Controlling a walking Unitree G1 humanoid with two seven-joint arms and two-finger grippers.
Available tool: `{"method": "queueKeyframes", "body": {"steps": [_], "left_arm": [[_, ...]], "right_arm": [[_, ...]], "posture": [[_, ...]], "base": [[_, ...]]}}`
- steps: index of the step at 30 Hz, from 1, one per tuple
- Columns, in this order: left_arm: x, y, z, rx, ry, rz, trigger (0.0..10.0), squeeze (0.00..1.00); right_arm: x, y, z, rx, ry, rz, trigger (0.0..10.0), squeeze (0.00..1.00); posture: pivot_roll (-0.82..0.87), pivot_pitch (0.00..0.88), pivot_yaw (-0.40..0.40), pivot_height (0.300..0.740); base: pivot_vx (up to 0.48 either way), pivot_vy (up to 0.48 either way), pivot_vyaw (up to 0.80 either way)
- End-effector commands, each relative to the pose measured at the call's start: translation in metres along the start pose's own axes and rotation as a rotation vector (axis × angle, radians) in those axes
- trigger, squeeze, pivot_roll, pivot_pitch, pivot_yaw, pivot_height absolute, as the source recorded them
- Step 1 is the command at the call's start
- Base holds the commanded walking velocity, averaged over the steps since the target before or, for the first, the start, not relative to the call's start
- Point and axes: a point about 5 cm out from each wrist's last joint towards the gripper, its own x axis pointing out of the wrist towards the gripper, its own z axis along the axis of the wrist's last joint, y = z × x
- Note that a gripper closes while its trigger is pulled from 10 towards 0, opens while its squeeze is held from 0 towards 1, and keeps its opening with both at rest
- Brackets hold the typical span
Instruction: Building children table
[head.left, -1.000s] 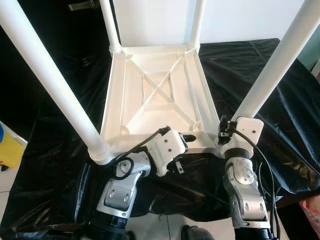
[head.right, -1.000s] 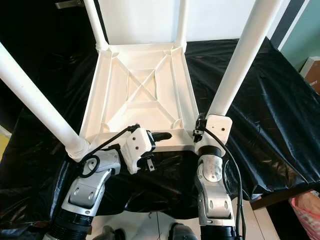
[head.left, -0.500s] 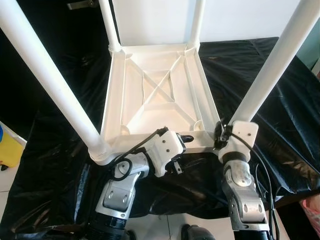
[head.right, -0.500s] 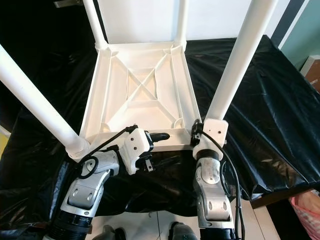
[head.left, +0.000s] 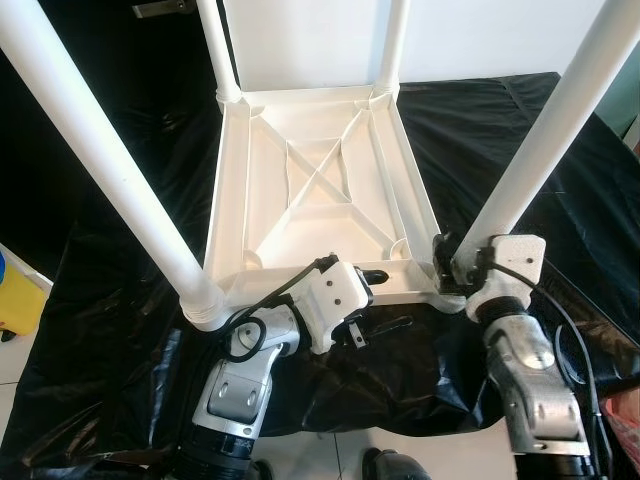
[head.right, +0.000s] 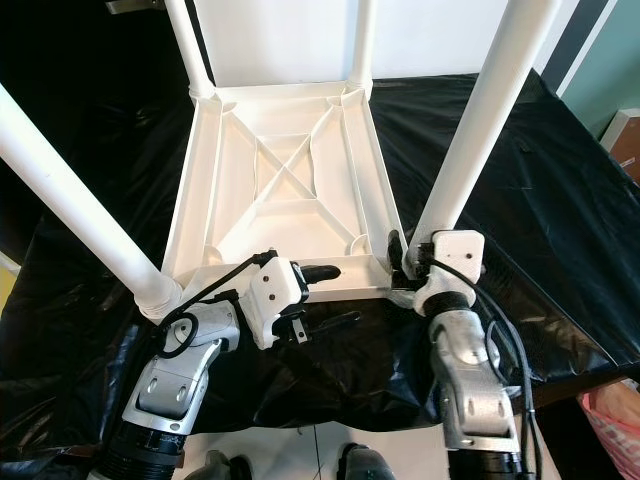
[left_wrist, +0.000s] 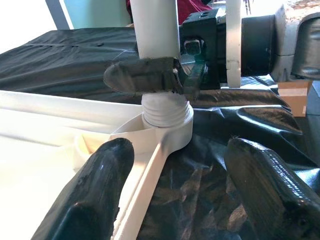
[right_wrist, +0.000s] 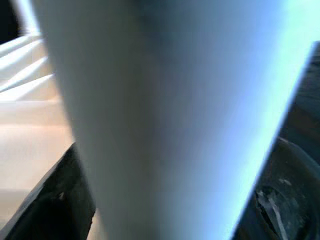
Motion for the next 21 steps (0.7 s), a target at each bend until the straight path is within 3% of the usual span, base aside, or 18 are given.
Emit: {"method": "queueKeyframes", "body": {"steps": [1,9,17,18,19,20,21], "left_arm": [[0.0,0.008,-0.001,-0.001,0.002,0.194,10.0,0.0],[0.002,0.008,-0.001,0.003,-0.001,0.187,10.0,0.0],[0.003,0.008,0.0,0.004,-0.007,0.184,10.0,0.0],[0.003,0.008,0.001,0.006,-0.008,0.185,10.0,0.0],[0.003,0.008,0.001,0.006,-0.008,0.185,10.0,0.0],[0.003,0.009,0.001,0.008,-0.008,0.187,10.0,0.0],[0.003,0.009,0.001,0.009,-0.008,0.189,10.0,0.0]], "right_arm": [[0.002,0.003,-0.002,0.013,0.004,0.118,10.0,0.0],[0.001,0.0,-0.002,-0.017,0.029,0.373,10.0,0.0],[0.007,-0.008,-0.003,-0.057,0.074,0.508,10.0,0.0],[0.009,-0.012,-0.004,-0.078,0.089,0.534,5.0,0.0],[0.009,-0.012,-0.004,-0.078,0.089,0.534,5.0,0.0],[0.011,-0.016,-0.005,-0.096,0.103,0.55,4.1,0.0],[0.012,-0.019,-0.006,-0.105,0.108,0.558,2.0,0.0]], "posture": [[-0.15,0.131,0.035,0.74],[-0.15,0.119,0.037,0.74],[-0.14,0.109,0.033,0.74],[-0.14,0.108,0.031,0.74],[-0.14,0.108,0.031,0.74],[-0.14,0.109,0.029,0.74],[-0.14,0.109,0.029,0.74]], "base": [[0.0,0.0,0.0],[0.0,0.0,0.0],[0.0,0.0,0.0],[0.0,0.0,0.0],[0.0,0.0,0.0],[0.0,0.0,0.0],[0.0,0.0,0.0]]}}
